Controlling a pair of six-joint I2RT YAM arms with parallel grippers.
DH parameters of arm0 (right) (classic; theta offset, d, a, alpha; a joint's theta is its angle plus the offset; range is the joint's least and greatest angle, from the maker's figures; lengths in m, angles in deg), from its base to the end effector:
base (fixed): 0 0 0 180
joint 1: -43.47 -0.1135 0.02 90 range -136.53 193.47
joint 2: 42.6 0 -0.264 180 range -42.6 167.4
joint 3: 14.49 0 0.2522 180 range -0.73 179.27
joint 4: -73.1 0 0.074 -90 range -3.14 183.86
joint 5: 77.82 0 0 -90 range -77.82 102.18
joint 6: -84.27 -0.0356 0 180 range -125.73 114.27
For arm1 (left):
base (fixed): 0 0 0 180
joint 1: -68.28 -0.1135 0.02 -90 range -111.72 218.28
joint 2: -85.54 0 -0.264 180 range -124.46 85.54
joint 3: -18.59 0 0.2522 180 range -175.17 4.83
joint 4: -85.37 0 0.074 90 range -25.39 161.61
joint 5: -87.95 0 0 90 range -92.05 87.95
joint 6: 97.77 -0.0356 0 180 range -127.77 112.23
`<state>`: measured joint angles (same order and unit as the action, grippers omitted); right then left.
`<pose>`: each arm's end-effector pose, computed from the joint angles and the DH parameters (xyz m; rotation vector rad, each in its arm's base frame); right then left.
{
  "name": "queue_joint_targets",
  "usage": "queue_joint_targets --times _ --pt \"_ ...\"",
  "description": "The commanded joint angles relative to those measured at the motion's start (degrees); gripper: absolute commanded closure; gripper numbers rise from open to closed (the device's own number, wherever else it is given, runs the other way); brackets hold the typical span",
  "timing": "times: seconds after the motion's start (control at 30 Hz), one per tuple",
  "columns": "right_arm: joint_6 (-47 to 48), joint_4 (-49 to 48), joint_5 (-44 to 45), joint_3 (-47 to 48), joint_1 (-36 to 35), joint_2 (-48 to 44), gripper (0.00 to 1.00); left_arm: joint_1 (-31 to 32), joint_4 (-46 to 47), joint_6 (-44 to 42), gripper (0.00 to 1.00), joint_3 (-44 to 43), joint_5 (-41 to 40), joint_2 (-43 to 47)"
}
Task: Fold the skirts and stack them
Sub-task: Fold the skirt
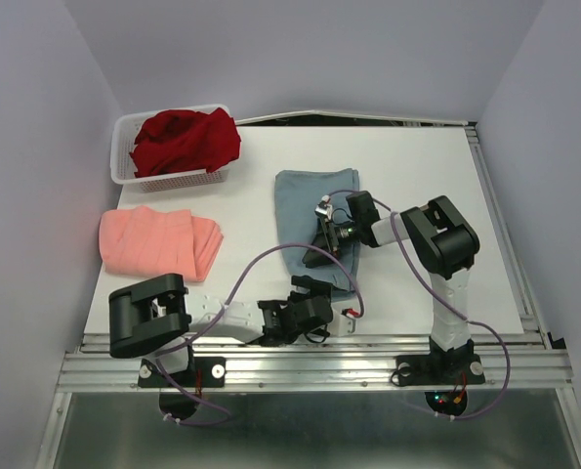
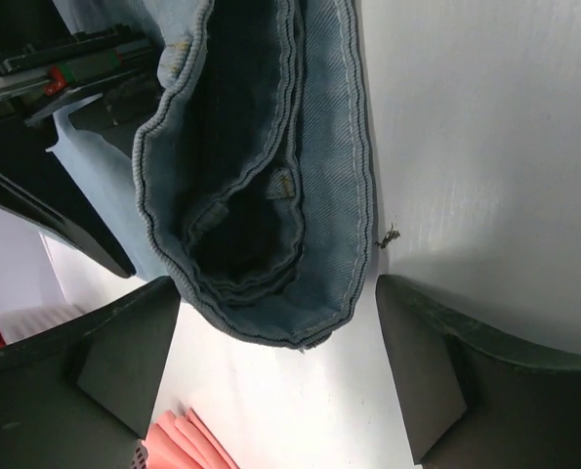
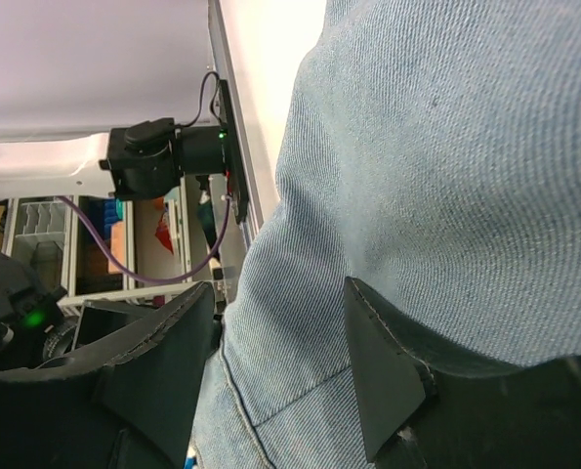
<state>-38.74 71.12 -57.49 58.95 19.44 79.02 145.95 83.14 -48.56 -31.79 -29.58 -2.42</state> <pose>0.3393 0.1878 0.0880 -0.4752 2.4132 1.9029 0.0783 -0.2813 0.1559 1.7341 1.3217 0.1825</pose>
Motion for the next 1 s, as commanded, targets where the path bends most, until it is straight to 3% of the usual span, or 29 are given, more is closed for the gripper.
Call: queue_joint_targets --times 0.0,0.1,0.13,0.17,0.3,0.37,0.4,0.43,0.47,0.77,0.97 --pt "2.17 -1.21 3.31 -0.88 -0.49 1.95 0.38 1.87 3.49 -0.42 0.09 0.32 -0.68 -1.59" --pt "2.25 -1.21 3.22 -0.88 -0.49 1.78 0.38 1.87 5.78 -0.69 0.25 0.94 -1.82 -3.53" --pt "2.25 -1.21 3.31 -0.97 -0.49 1.69 0.38 1.87 6.13 -1.04 0.41 1.37 -2.7 -3.97" --pt "2.25 -1.21 3.31 -1.06 -0.49 1.34 0.38 1.96 6.48 -1.21 0.48 1.64 -3.4 -4.32" --pt "2.08 -1.21 2.96 -1.41 -0.49 0.81 0.38 1.87 9.29 -2.0 0.57 2.96 -5.78 -4.42" --pt "1.9 -1.13 2.61 -1.58 -0.49 0.46 0.38 1.87 9.22 -2.18 0.68 3.31 -5.78 -3.1" --pt "1.99 -1.04 2.7 -1.5 -0.49 -0.24 0.37 1.87 8.52 -2.01 0.75 3.22 -5.35 -2.57" --pt "2.16 -0.95 2.61 -1.32 -0.49 -0.59 0.37 1.87 7.81 -1.4 0.93 2.79 -4.56 -1.96" --pt "2.86 -0.6 2.52 -0.8 0.03 -1.12 0.34 1.87 6.85 -0.96 1.0 2.52 -4.12 -1.25" --pt "23.16 29.52 6.65 23.09 2.32 -2.71 0.25 2.13 -8.43 4.49 1.0 -2.31 8.19 7.63" --pt "25.98 32.8 9.64 33.22 3.47 2.21 0.21 2.14 -16.61 7.66 1.0 -7.75 13.72 9.83"
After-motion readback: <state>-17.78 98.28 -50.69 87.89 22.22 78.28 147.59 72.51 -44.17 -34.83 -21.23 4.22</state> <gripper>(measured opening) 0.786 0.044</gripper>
